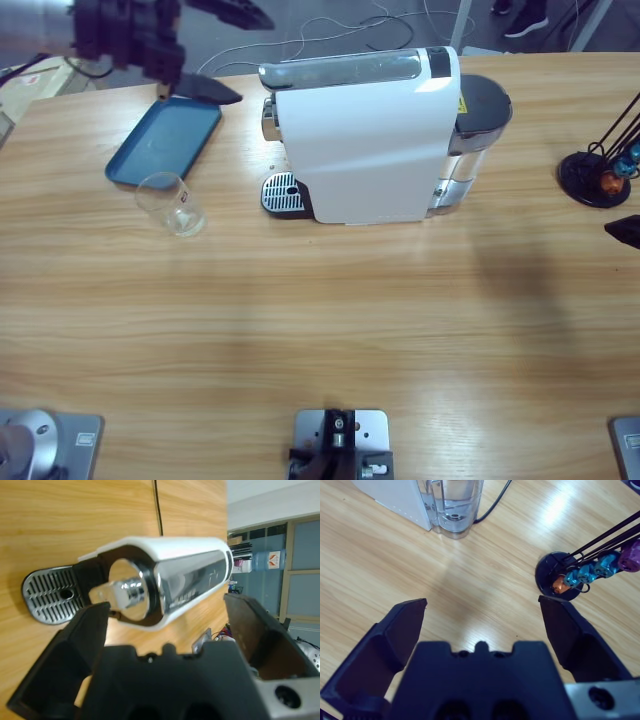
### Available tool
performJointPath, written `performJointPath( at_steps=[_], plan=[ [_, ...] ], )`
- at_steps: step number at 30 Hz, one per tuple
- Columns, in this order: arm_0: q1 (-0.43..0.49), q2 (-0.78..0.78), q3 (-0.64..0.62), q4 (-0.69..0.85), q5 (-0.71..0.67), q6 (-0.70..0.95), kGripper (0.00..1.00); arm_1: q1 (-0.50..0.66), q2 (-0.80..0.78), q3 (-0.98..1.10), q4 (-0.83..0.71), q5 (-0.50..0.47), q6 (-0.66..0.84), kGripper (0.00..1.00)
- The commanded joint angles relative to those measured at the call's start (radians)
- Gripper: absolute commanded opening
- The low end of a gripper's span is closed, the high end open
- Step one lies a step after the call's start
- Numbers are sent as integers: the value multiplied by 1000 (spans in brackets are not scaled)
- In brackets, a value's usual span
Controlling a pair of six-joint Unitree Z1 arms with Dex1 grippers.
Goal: Pour coffee
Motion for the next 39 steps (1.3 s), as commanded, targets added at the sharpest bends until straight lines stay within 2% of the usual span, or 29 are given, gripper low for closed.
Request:
performJointPath(
  at_steps=[1, 4, 5, 21, 24, 29, 32, 33, 34, 35, 36, 37, 39],
  plan=[
    [-10, 105, -23, -28, -27, -12, 483, -3, 19, 11, -4, -7, 15, 1000],
    [-16, 96, -17, -28, -28, -8, 67, -3, 25, 9, -3, -7, 15, 1000],
    [-16, 89, -14, -27, -27, -5, 0, -3, 26, 9, -3, -7, 15, 1000],
    [-22, 45, -2, -29, -79, 23, 0, -3, 22, 9, -3, -7, 15, 1000],
    [-35, 2, -41, -36, -73, 8, 0, -3, 22, 10, -3, -7, 15, 1000],
    [-108, -46, -189, -9, 30, 22, 0, -3, 19, 11, -3, -35, 23, 1000],
    [-155, -71, -217, 20, 127, 141, 0, -3, 17, 12, -3, -60, 33, 1000],
    [-173, -75, -208, 32, 143, 230, 156, -5, 14, 13, -7, -71, 56, 1000],
    [-199, -84, -193, 60, 192, 364, 387, -20, 9, 13, -14, -75, 79, 1000],
    [-242, -104, -155, 99, 297, 539, 737, -44, -1, 10, -25, -72, 99, 1000],
    [-277, -117, -107, 109, 394, 627, 951, -65, -10, 6, -35, -71, 112, 1000],
    [-299, -128, -53, 108, 473, 664, 991, -94, -15, -5, -41, -69, 115, 1000],
    [-306, -168, 52, 108, 559, 697, 991, -144, -6, -13, -47, -71, 116, 1000]
  ],
)
